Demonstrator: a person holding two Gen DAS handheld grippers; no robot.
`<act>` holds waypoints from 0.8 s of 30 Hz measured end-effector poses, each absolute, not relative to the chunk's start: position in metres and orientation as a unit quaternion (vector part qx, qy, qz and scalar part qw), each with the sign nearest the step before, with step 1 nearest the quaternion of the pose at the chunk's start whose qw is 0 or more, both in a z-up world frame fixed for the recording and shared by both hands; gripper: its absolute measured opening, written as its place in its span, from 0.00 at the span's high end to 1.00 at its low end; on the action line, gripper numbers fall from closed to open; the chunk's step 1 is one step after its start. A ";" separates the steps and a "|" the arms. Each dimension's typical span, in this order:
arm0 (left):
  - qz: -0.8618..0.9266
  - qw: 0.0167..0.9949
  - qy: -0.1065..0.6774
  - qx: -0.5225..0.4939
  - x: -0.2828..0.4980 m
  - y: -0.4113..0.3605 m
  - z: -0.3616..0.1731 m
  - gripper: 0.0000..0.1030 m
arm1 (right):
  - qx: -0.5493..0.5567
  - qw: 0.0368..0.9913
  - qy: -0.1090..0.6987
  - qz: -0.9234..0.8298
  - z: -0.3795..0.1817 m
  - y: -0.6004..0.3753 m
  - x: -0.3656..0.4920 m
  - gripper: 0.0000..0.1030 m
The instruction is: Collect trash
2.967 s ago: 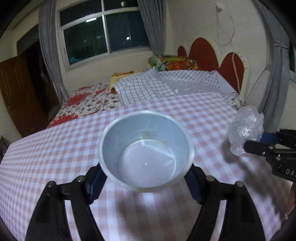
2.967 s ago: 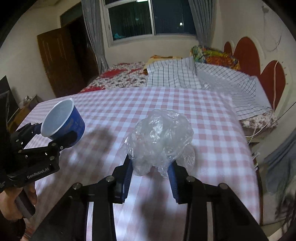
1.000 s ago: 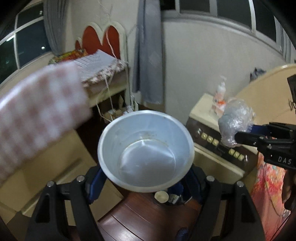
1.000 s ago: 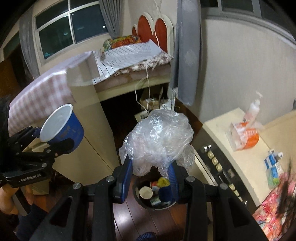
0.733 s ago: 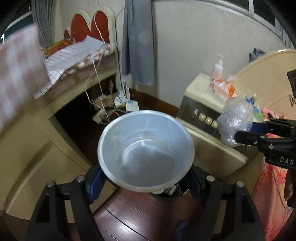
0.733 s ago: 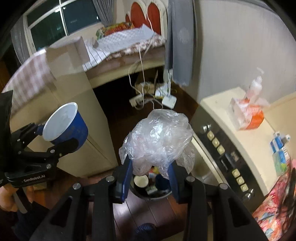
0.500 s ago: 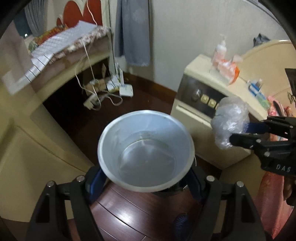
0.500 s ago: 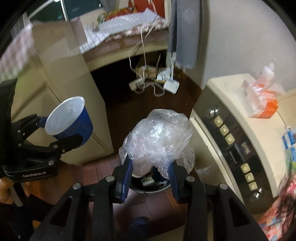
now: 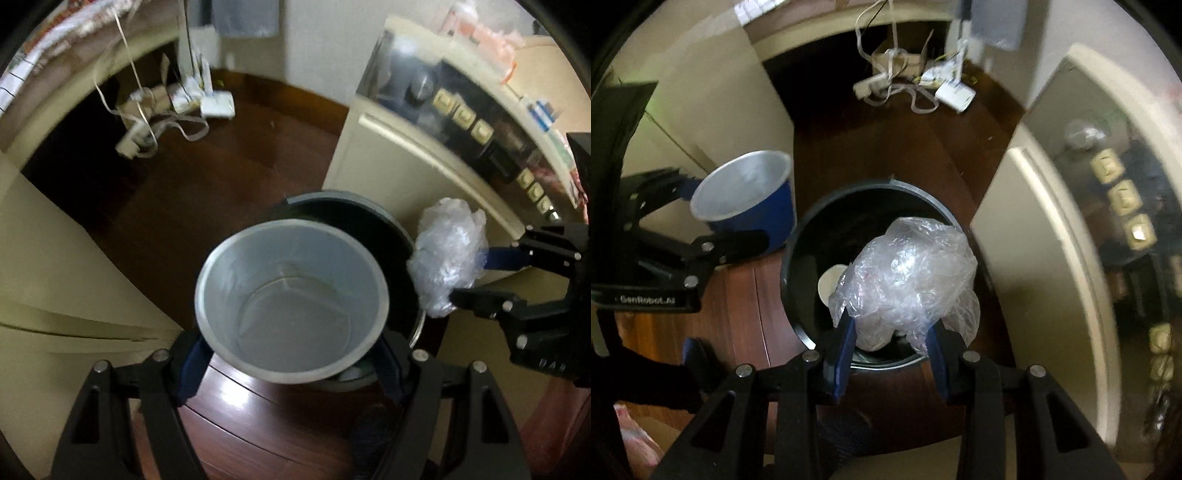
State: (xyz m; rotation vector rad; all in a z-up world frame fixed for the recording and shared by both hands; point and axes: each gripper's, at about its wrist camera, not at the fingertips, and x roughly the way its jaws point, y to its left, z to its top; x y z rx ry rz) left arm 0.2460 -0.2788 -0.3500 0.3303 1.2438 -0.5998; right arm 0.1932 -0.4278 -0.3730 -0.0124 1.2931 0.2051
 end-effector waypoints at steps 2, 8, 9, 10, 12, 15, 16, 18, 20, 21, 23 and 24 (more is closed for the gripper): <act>-0.282 0.745 0.587 0.145 0.250 -0.284 -0.368 0.24 | -0.027 0.788 0.605 0.113 -0.387 -0.420 0.200 0.59; -0.244 0.747 0.602 0.142 0.255 -0.279 -0.394 0.00 | -0.056 0.770 0.629 0.096 -0.424 -0.427 0.201 0.08; -0.242 0.749 0.601 0.141 0.253 -0.277 -0.393 0.00 | -0.052 0.774 0.624 0.093 -0.421 -0.430 0.198 0.08; -0.238 0.752 0.599 0.140 0.249 -0.274 -0.391 0.00 | -0.046 0.777 0.622 0.088 -0.418 -0.431 0.197 0.06; -0.226 0.762 0.589 0.146 0.240 -0.272 -0.385 0.00 | -0.023 0.786 0.614 0.075 -0.410 -0.435 0.193 0.03; -0.210 0.780 0.573 0.137 0.224 -0.259 -0.361 0.00 | -0.002 0.796 0.603 0.051 -0.391 -0.434 0.189 0.00; -0.206 0.785 0.567 0.137 0.225 -0.254 -0.355 0.00 | -0.001 0.800 0.599 0.045 -0.385 -0.433 0.188 0.00; -0.196 0.798 0.554 0.136 0.215 -0.246 -0.335 0.00 | 0.010 0.808 0.588 0.035 -0.364 -0.429 0.183 0.00; -0.190 0.806 0.544 0.134 0.216 -0.241 -0.321 0.00 | 0.017 0.815 0.578 0.032 -0.346 -0.423 0.178 0.00; -0.188 0.811 0.539 0.132 0.212 -0.239 -0.312 0.00 | 0.018 0.819 0.572 0.032 -0.333 -0.419 0.174 0.00; -0.182 0.821 0.526 0.126 0.207 -0.231 -0.292 0.00 | 0.021 0.826 0.562 0.034 -0.311 -0.412 0.171 0.00; -0.180 0.827 0.518 0.123 0.203 -0.228 -0.280 0.00 | 0.017 0.830 0.557 0.033 -0.299 -0.407 0.168 0.00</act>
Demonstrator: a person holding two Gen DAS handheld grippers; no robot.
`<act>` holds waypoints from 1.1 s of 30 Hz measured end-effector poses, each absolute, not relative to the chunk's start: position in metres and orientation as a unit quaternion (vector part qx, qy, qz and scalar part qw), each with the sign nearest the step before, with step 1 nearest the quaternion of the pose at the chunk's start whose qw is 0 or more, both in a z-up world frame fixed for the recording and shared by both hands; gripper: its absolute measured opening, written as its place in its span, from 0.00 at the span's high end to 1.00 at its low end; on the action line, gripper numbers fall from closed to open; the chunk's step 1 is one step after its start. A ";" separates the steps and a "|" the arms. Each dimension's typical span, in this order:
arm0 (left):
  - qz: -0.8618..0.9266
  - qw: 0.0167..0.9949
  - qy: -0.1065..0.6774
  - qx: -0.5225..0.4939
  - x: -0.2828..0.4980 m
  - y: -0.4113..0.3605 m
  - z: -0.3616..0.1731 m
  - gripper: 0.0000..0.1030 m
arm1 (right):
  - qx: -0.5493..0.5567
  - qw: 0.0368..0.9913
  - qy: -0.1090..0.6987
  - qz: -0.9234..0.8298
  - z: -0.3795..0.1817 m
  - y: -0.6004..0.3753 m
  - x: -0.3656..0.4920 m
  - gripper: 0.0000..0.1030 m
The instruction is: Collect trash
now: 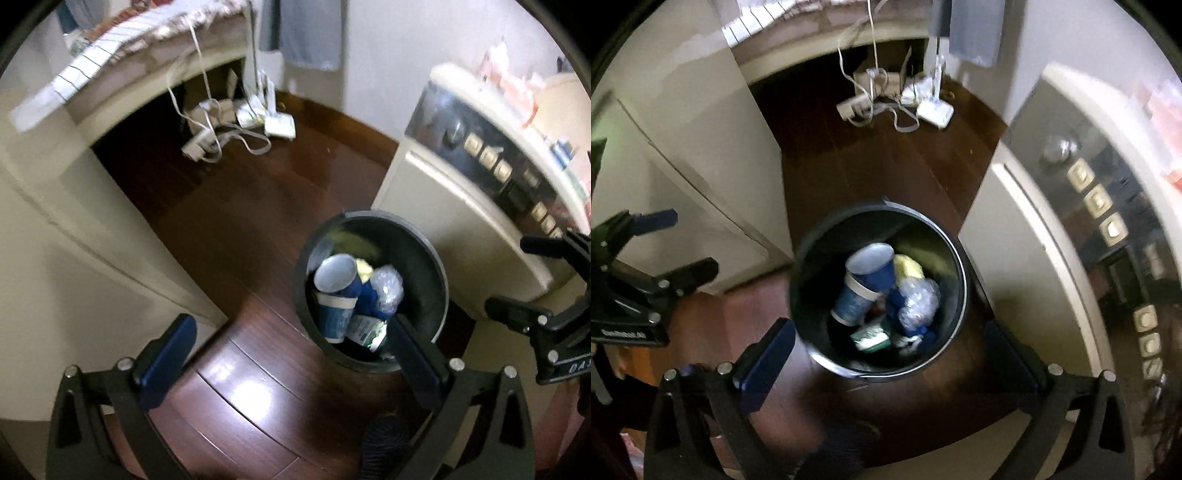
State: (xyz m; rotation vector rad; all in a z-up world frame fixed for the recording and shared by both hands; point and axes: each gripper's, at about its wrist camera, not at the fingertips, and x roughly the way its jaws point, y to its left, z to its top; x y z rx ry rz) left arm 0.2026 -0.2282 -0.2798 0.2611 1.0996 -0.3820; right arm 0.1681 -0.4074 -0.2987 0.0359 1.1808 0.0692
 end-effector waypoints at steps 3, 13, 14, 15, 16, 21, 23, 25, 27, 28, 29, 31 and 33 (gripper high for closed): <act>-0.172 0.845 0.492 0.119 0.190 -0.220 -0.244 0.00 | 0.013 0.841 0.539 0.031 -0.262 -0.393 0.162 0.00; -0.142 0.894 0.418 0.080 0.138 -0.171 -0.137 0.00 | 0.006 0.876 0.483 0.011 -0.131 -0.335 0.105 0.00; -0.135 0.898 0.412 0.078 0.131 -0.165 -0.128 0.00 | 0.006 0.879 0.477 0.013 -0.121 -0.329 0.097 0.00; -0.127 0.902 0.406 0.079 0.123 -0.158 -0.118 0.00 | 0.004 0.882 0.471 0.013 -0.110 -0.322 0.089 0.00; -0.121 0.905 0.400 0.079 0.116 -0.154 -0.111 0.00 | 0.005 0.886 0.464 0.012 -0.096 -0.314 0.078 0.00; -0.077 0.920 0.373 0.089 0.076 -0.125 -0.073 0.00 | 0.010 0.901 0.433 0.005 -0.050 -0.287 0.039 0.00; -0.067 0.925 0.365 0.082 0.062 -0.116 -0.061 0.00 | 0.010 0.907 0.422 0.006 -0.036 -0.279 0.025 0.00; -0.070 0.928 0.360 0.064 0.048 -0.107 -0.049 0.00 | 0.012 0.911 0.412 0.004 -0.022 -0.270 0.010 0.00; -0.064 0.932 0.353 0.053 0.036 -0.100 -0.039 0.00 | 0.013 0.916 0.400 0.006 -0.008 -0.260 -0.005 0.00; -0.061 0.934 0.349 0.052 0.031 -0.097 -0.034 0.00 | 0.011 0.918 0.396 0.003 -0.004 -0.257 -0.010 0.00; -0.061 0.936 0.343 0.050 0.024 -0.095 -0.030 0.00 | 0.010 0.920 0.392 0.000 0.001 -0.253 -0.016 0.00; -0.054 0.942 0.328 0.054 0.012 -0.090 -0.022 0.00 | 0.016 0.925 0.380 -0.001 0.008 -0.246 -0.029 0.00; -0.051 0.946 0.315 0.052 0.001 -0.084 -0.015 0.00 | 0.018 0.928 0.371 0.001 0.015 -0.237 -0.040 0.00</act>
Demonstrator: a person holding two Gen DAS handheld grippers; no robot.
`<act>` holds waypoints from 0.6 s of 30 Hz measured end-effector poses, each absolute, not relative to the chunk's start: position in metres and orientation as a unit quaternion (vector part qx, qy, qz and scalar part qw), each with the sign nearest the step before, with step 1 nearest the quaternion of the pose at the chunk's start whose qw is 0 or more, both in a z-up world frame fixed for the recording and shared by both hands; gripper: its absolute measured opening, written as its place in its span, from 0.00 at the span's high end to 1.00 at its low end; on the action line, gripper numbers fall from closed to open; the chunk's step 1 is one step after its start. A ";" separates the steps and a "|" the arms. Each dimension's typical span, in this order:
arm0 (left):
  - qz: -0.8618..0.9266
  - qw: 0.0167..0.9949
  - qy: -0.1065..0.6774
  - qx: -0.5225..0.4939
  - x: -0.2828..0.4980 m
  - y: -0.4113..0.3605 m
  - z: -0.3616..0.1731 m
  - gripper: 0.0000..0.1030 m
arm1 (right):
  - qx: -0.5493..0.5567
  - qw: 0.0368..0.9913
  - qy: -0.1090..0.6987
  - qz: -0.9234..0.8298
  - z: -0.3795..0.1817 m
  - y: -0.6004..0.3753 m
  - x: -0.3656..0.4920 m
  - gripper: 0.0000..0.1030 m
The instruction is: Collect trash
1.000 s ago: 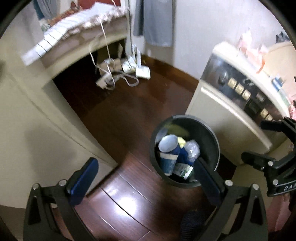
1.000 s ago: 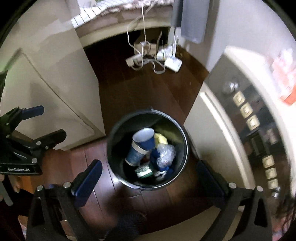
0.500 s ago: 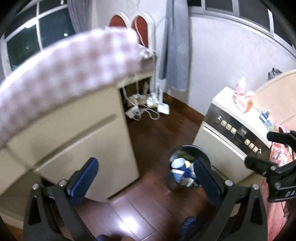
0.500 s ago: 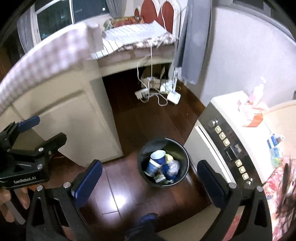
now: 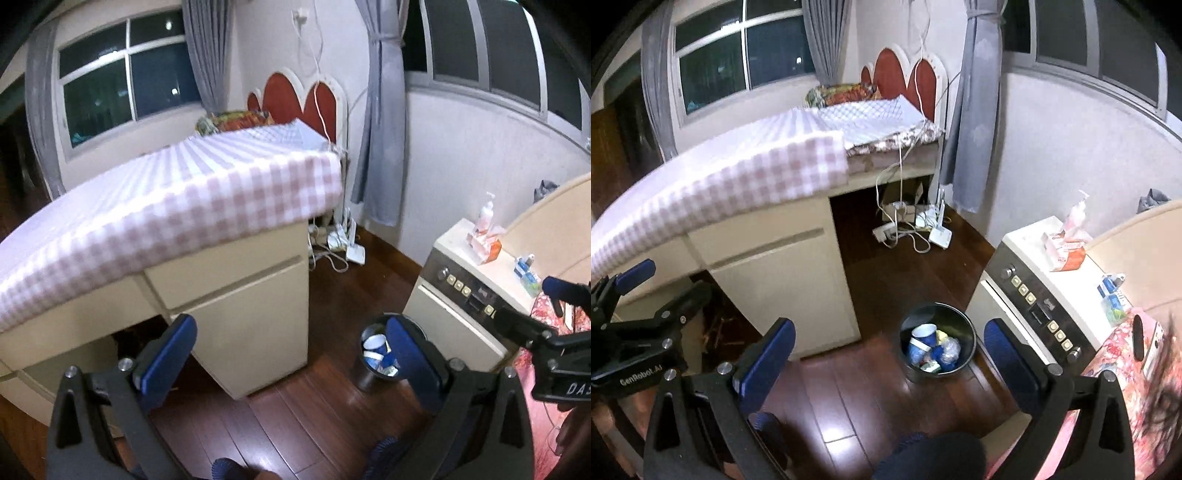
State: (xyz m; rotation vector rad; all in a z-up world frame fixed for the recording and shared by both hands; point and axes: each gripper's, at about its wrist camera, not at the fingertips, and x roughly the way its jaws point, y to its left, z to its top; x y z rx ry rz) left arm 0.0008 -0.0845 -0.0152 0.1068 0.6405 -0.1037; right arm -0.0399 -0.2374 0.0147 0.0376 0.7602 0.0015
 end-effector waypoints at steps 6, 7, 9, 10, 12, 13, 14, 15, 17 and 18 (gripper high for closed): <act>-0.042 0.956 0.287 0.047 -0.026 -0.062 0.003 0.00 | 0.011 0.935 0.355 0.011 0.028 -0.218 -0.061 0.00; -0.039 0.957 0.283 0.045 -0.029 -0.060 0.005 0.00 | 0.008 0.936 0.353 0.014 0.030 -0.214 -0.063 0.00; -0.037 0.960 0.275 0.042 -0.035 -0.053 0.009 0.00 | 0.000 0.939 0.345 0.014 0.037 -0.209 -0.068 0.00; -0.035 0.961 0.272 0.038 -0.037 -0.049 0.011 0.00 | -0.002 0.940 0.342 0.015 0.039 -0.207 -0.070 0.00; -0.033 0.962 0.271 0.032 -0.039 -0.044 0.013 0.00 | -0.003 0.942 0.336 0.018 0.045 -0.203 -0.073 0.00; -0.031 0.962 0.269 0.028 -0.040 -0.041 0.014 0.00 | -0.004 0.942 0.335 0.020 0.047 -0.202 -0.073 0.00; -0.029 0.963 0.268 0.025 -0.041 -0.039 0.015 0.00 | -0.005 0.942 0.334 0.022 0.048 -0.201 -0.074 0.00; -0.028 0.963 0.267 0.023 -0.041 -0.038 0.016 0.00 | -0.006 0.943 0.332 0.024 0.050 -0.199 -0.074 0.00; -0.027 0.964 0.265 0.020 -0.041 -0.036 0.017 0.00 | -0.008 0.944 0.329 0.027 0.051 -0.196 -0.075 0.00; -0.027 0.964 0.264 0.020 -0.042 -0.035 0.017 0.00 | -0.007 0.944 0.329 0.028 0.051 -0.195 -0.075 0.00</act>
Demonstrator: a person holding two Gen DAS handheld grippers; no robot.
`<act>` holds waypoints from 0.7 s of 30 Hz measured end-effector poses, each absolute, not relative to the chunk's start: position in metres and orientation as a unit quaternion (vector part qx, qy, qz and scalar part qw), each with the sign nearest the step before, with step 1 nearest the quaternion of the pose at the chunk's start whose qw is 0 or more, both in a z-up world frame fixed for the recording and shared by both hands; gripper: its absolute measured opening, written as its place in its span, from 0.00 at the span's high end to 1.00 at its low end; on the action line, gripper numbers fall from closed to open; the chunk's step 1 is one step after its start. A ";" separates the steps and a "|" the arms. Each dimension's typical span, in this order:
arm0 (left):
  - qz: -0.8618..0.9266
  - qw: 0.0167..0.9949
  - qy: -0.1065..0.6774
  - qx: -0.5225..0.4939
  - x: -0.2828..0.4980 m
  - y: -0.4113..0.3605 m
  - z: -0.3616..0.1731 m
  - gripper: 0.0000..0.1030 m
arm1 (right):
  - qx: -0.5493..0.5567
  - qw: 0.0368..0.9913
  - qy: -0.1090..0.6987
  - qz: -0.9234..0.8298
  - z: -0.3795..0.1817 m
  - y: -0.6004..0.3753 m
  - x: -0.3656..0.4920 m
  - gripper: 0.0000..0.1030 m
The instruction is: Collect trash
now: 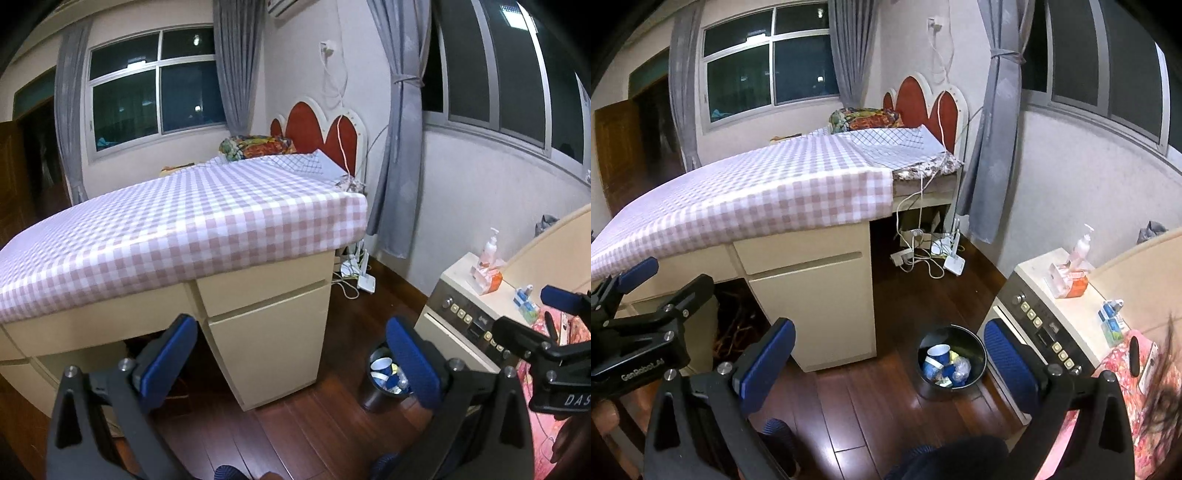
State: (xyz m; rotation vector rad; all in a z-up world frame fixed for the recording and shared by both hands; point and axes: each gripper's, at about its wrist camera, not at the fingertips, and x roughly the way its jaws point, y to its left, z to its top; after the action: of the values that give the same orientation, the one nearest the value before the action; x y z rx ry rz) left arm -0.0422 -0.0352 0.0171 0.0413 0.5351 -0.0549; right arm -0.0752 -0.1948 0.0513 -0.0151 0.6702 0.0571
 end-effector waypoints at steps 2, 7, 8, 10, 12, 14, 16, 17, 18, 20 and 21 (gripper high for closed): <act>-0.028 0.964 0.263 0.022 -0.043 -0.035 0.018 0.00 | -0.006 0.944 0.329 0.029 0.051 -0.194 -0.074 0.00; -0.028 0.964 0.263 0.022 -0.044 -0.037 0.017 0.00 | -0.006 0.944 0.329 0.030 0.051 -0.192 -0.074 0.00; -0.027 0.964 0.263 0.022 -0.044 -0.037 0.017 0.00 | -0.006 0.944 0.329 0.030 0.051 -0.192 -0.074 0.00; -0.026 0.964 0.262 0.021 -0.044 -0.037 0.017 0.00 | -0.007 0.945 0.327 0.029 0.052 -0.191 -0.073 0.00; -0.026 0.965 0.261 0.022 -0.044 -0.039 0.018 0.00 | -0.008 0.946 0.322 0.028 0.053 -0.191 -0.072 0.00; -0.026 0.964 0.263 0.026 -0.044 -0.039 0.018 0.00 | -0.006 0.947 0.319 0.030 0.056 -0.194 -0.072 0.00; -0.026 0.965 0.260 0.027 -0.044 -0.038 0.019 0.00 | -0.003 0.949 0.315 0.030 0.058 -0.196 -0.071 0.00; -0.027 0.965 0.259 0.027 -0.044 -0.038 0.020 0.00 | -0.003 0.949 0.312 0.030 0.060 -0.197 -0.071 0.00; -0.028 0.965 0.258 0.027 -0.045 -0.038 0.021 0.00 | -0.003 0.950 0.311 0.029 0.061 -0.197 -0.070 0.00; -0.029 0.966 0.257 0.027 -0.045 -0.038 0.022 0.00 | -0.003 0.951 0.309 0.028 0.063 -0.199 -0.070 0.00; -0.029 0.966 0.257 0.027 -0.045 -0.039 0.022 0.00 | -0.002 0.951 0.308 0.028 0.063 -0.200 -0.071 0.00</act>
State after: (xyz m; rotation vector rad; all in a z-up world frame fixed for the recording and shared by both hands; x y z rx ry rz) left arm -0.0452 -0.0392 0.0221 0.0538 0.5201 -0.0590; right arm -0.0705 -0.2001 0.0634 -0.0037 0.6254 0.0569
